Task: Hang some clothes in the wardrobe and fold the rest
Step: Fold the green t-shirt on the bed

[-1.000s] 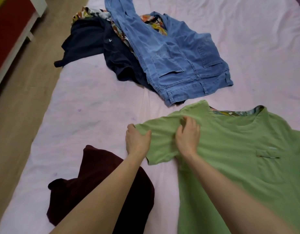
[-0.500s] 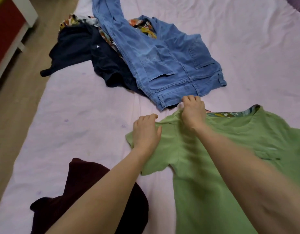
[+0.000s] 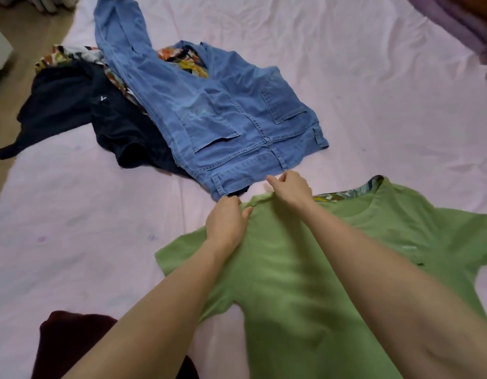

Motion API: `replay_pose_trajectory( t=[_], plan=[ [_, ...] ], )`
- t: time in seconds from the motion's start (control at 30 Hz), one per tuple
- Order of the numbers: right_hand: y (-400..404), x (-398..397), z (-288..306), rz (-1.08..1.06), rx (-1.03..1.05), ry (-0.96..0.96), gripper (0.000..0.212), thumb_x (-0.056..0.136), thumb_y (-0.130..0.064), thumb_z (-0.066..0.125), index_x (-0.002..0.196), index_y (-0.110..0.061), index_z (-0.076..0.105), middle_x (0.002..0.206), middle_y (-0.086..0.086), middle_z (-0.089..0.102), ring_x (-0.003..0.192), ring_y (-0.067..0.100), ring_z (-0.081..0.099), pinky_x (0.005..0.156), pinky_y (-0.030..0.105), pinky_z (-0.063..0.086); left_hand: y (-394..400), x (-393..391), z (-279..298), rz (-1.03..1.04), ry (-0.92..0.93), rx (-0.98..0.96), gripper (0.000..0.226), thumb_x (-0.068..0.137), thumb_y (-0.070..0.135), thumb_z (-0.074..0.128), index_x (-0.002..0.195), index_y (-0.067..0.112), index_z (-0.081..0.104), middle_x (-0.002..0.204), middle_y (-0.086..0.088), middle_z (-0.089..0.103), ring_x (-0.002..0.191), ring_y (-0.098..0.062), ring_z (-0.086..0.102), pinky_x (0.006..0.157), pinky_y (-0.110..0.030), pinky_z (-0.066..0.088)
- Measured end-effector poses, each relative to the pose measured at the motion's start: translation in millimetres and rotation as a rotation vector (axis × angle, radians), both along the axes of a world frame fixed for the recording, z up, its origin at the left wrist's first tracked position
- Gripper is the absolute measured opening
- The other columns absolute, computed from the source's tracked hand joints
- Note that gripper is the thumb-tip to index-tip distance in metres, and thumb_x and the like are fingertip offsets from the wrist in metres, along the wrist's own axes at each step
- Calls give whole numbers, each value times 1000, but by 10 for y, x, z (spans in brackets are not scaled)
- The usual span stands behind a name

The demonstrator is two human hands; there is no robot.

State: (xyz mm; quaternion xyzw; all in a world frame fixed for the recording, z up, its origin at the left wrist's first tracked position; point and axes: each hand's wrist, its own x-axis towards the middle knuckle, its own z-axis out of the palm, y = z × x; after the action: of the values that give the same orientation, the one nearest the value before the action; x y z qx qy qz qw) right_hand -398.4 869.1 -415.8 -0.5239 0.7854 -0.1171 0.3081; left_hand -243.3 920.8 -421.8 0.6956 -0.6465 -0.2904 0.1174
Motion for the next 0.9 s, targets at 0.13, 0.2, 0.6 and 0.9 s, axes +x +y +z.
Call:
replay_pose_trajectory(
  t=[0.13, 0.2, 0.6, 0.9],
  plan=[
    [27, -136, 69, 267, 16, 74, 23, 93, -31, 45, 96, -15, 61, 103, 6, 63, 101, 27, 53, 88, 37, 39, 27, 20, 55, 11, 48, -66, 14, 93, 34, 55, 94, 20, 53, 103, 1, 61, 95, -23, 56, 75, -34, 40],
    [30, -210, 105, 343, 10, -6, 18, 88, -21, 51, 97, -15, 66, 104, 5, 64, 101, 24, 55, 86, 35, 45, 50, 10, 101, 14, 25, -90, 12, 94, 33, 52, 95, 21, 51, 99, 1, 64, 92, -24, 57, 70, -33, 38],
    [-109, -501, 321, 457, 38, -88, 18, 81, -6, 55, 88, -15, 69, 85, -4, 65, 78, 14, 59, 69, 26, 49, 4, 29, 119, -5, -92, -83, 13, 96, 34, 47, 99, 22, 50, 94, -1, 67, 88, -28, 59, 71, -36, 41],
    [-300, -302, 179, 278, -239, 1, 18, 84, 0, 51, 87, -8, 66, 93, 6, 66, 88, 23, 56, 75, 30, 42, -158, 55, 136, -55, -203, -210, 26, 100, 40, 38, 94, 16, 47, 98, 0, 62, 86, -28, 60, 68, -37, 43]
  ],
)
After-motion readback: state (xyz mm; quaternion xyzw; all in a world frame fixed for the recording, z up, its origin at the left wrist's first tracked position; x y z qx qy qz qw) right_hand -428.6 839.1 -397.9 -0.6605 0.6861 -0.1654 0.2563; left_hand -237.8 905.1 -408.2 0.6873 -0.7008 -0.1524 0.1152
